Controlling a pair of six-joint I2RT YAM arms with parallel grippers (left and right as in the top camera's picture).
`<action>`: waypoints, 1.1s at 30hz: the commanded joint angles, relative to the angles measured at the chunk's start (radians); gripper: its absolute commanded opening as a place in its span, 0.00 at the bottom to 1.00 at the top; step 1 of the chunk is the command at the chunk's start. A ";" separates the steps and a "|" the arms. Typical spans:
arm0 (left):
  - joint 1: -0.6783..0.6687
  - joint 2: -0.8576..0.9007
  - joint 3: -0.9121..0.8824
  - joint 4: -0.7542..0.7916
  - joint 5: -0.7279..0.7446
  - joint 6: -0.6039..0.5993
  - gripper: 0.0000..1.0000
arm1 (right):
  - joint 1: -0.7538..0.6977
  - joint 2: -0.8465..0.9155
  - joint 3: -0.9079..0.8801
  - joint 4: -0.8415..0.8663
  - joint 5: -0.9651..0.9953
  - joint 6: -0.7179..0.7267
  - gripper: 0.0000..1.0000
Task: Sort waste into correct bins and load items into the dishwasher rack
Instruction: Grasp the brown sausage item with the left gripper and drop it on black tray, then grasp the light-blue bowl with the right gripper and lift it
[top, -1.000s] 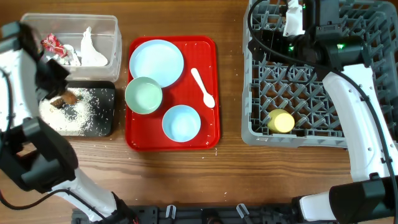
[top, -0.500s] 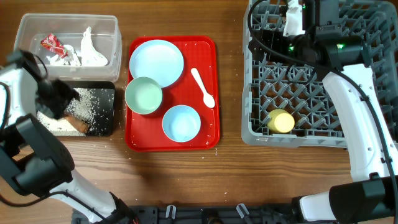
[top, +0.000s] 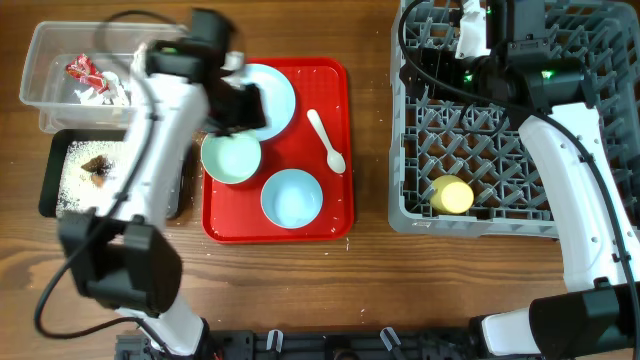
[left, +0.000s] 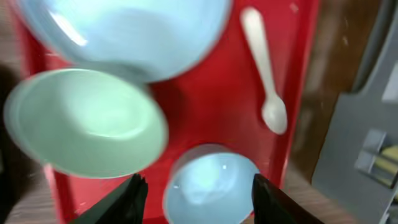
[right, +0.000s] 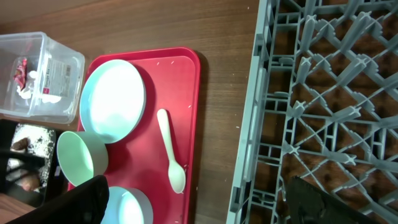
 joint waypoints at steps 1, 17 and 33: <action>-0.122 0.029 -0.041 0.026 -0.041 0.027 0.56 | 0.000 0.015 0.010 -0.002 0.009 -0.018 0.93; 0.346 -0.141 0.027 -0.002 -0.067 -0.029 1.00 | 0.280 0.139 0.008 -0.005 -0.067 -0.008 0.91; 0.557 -0.138 0.027 0.002 -0.067 -0.029 1.00 | 0.490 0.565 0.008 -0.122 -0.037 0.012 0.45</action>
